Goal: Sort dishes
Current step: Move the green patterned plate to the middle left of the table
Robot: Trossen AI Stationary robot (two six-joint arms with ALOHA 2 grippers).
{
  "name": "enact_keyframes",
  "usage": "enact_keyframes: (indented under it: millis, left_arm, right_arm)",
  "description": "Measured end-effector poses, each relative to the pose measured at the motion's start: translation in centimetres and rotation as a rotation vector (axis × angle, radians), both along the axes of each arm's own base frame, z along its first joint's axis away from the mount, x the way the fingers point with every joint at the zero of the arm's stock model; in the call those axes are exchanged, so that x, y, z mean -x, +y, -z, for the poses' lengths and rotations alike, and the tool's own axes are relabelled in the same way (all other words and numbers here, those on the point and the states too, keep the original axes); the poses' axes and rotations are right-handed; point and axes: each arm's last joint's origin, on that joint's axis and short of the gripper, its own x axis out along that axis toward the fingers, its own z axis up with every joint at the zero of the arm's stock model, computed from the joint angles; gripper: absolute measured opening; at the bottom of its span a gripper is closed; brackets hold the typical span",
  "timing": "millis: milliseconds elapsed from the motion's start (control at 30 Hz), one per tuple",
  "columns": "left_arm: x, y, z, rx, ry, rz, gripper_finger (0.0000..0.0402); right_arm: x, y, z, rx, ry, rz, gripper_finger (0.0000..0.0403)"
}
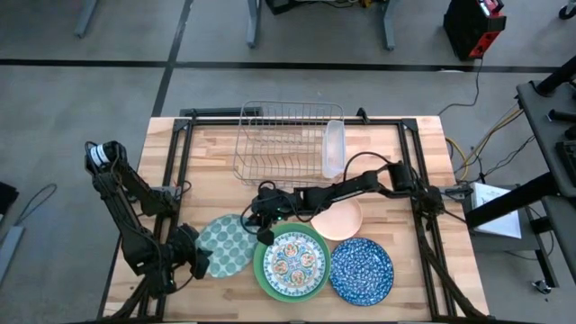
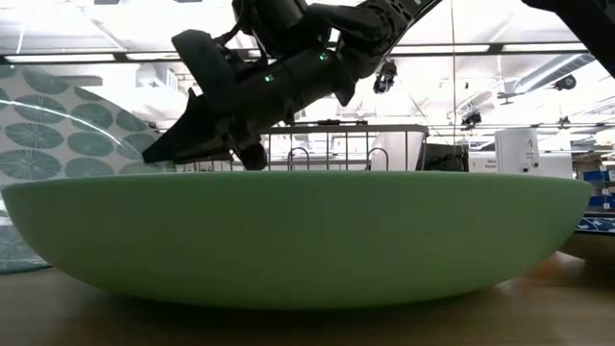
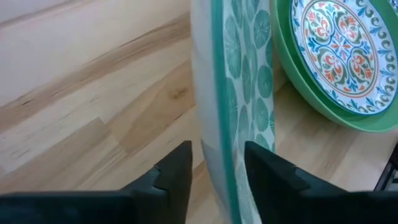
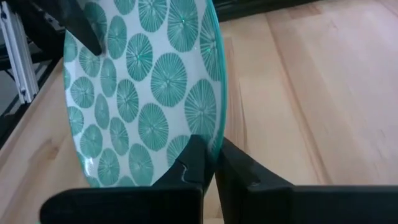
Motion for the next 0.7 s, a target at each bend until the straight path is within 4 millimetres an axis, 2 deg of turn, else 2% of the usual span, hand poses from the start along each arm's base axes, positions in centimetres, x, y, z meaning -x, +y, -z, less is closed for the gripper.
enact_keyframes:
  millis: [300, 700]
  left_arm:
    - [0.4, 0.1, 0.2, 0.041, 0.142, 0.006, 0.0192]
    - [1.0, 1.3, 0.3, -0.081, 0.212, -0.012, 0.0249]
  right_arm:
    - [0.1, 0.0, 0.1, -0.001, 0.012, 0.006, 0.0002]
    - [0.5, -0.2, 0.7, 0.025, 0.089, 0.039, 0.0001]
